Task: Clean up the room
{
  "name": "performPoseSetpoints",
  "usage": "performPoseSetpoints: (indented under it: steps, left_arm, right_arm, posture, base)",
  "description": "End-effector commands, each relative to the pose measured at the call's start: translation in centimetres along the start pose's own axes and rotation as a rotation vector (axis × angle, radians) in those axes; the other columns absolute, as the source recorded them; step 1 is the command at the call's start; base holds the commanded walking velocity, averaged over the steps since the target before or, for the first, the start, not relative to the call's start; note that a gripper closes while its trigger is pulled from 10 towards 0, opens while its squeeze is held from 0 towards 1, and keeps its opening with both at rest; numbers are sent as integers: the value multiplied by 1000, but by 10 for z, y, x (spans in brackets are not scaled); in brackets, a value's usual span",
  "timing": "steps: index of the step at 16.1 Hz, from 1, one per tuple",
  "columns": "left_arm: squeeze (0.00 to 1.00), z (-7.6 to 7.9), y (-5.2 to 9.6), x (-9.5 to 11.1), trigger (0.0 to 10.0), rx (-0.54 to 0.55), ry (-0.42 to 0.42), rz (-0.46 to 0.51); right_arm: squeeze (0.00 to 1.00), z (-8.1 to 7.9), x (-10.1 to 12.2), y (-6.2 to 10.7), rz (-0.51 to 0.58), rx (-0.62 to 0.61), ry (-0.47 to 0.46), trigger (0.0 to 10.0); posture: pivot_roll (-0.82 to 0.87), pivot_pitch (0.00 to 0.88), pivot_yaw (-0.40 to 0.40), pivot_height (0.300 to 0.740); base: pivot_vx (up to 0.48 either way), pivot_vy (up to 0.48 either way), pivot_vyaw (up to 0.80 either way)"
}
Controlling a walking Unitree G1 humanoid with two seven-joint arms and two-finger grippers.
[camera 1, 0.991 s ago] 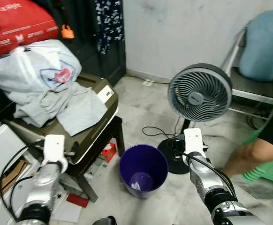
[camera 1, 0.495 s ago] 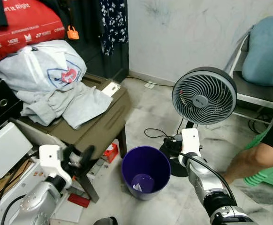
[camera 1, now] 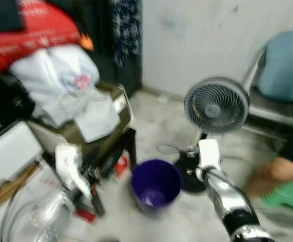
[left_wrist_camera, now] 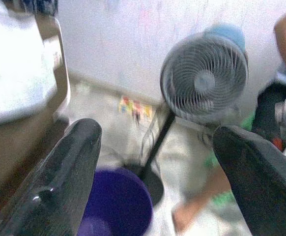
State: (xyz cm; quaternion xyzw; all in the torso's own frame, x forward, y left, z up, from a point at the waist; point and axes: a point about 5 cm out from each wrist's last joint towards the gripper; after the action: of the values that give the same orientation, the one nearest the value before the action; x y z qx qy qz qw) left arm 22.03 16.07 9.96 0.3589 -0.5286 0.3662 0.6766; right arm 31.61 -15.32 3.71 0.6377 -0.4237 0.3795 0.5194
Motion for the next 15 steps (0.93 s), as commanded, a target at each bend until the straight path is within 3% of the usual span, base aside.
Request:
performPoseSetpoints:
  steps: [1, 2, 8, 12, 15]
  left_arm:
    - [0, 4, -8, 11, 10000, -10, -22, 31]
    - [0, 6, -9, 11, 10000, -9, -11, 29]
    - [0, 12, -13, 5, 10000, 37, -9, 18]
    - [0, 6, -12, -2, 10000, 112, -83, 2]
    - [0, 9, -14, 0, 10000, 105, -79, 32]
  right_arm:
    - [137, -3, 4, 2, 36, 8, -19, 10000]
    - [0, -2, 8, 5, 72, 8, -34, 10000]
    - [0, 8, 9, 30, 140, -8, -40, 10000]
    - [0, 11, 16, 37, 169, -21, -21, 10000]
    - [0, 10, 15, 36, 166, -25, -24, 10000]
  posture:
    - [-77, 0, 30, 740]
    - [-81, 0, 31, 740]
    - [-86, 0, 23, 740]
    - [-89, 0, 24, 740]
    - [-84, 0, 23, 740]
  base:
    - [0, 0, 0]
    - [0, 0, 0]
    - [0, 0, 0]
    - [0, 0, 0]
    - [0, 0, 0]
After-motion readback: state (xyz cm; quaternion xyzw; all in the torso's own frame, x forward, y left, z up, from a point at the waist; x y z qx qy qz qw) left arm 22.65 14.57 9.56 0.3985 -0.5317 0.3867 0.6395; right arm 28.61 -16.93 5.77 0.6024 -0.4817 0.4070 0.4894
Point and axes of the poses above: a point about 5 cm out from each wrist's last joint towards the gripper, its own y axis pointing back from the gripper into the wrist, its own x axis along the axis of the wrist's last joint, z = x × y, and after that the axes turned 12 degrees about -y, right-handed
